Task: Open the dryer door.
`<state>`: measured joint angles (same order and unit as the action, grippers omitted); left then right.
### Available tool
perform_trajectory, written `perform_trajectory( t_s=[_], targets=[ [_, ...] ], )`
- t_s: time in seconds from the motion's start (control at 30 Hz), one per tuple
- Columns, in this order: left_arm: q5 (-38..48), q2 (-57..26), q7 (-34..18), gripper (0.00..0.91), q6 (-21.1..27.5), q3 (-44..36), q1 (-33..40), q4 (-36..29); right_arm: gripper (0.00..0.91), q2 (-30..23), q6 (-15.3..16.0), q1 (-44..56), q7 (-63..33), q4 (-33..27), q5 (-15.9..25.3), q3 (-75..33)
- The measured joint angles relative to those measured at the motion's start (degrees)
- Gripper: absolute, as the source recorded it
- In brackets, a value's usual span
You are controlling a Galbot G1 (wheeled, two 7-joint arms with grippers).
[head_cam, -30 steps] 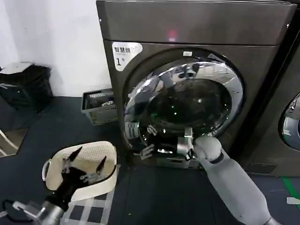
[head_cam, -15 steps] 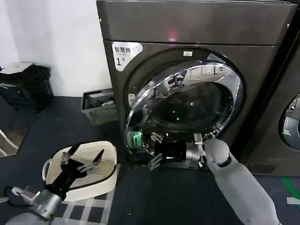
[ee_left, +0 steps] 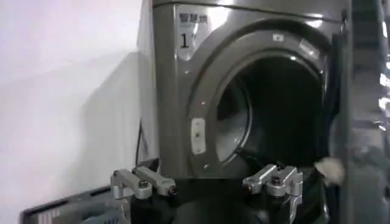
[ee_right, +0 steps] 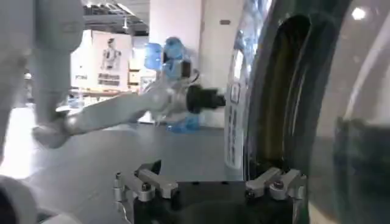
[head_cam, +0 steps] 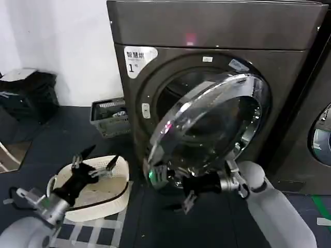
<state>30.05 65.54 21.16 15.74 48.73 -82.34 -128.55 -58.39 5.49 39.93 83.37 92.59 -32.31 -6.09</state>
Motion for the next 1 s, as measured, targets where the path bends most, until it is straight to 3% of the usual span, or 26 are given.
perform_trajectory(
  t_s=[0.47, 1.0],
  targets=[
    [4.71, -7.6, 0.45, 0.907, 1.81, -5.71, 5.57, 1.81, 0.907, 6.17, -1.16, 6.15, 0.36, 3.93, -2.03, -5.02],
    [8.84, -14.96, 2.35, 0.907, 0.73, -22.98, 17.35, 8.78, 0.907, 11.02, -2.95, 15.95, 0.34, 3.11, -2.61, -18.11]
  ],
)
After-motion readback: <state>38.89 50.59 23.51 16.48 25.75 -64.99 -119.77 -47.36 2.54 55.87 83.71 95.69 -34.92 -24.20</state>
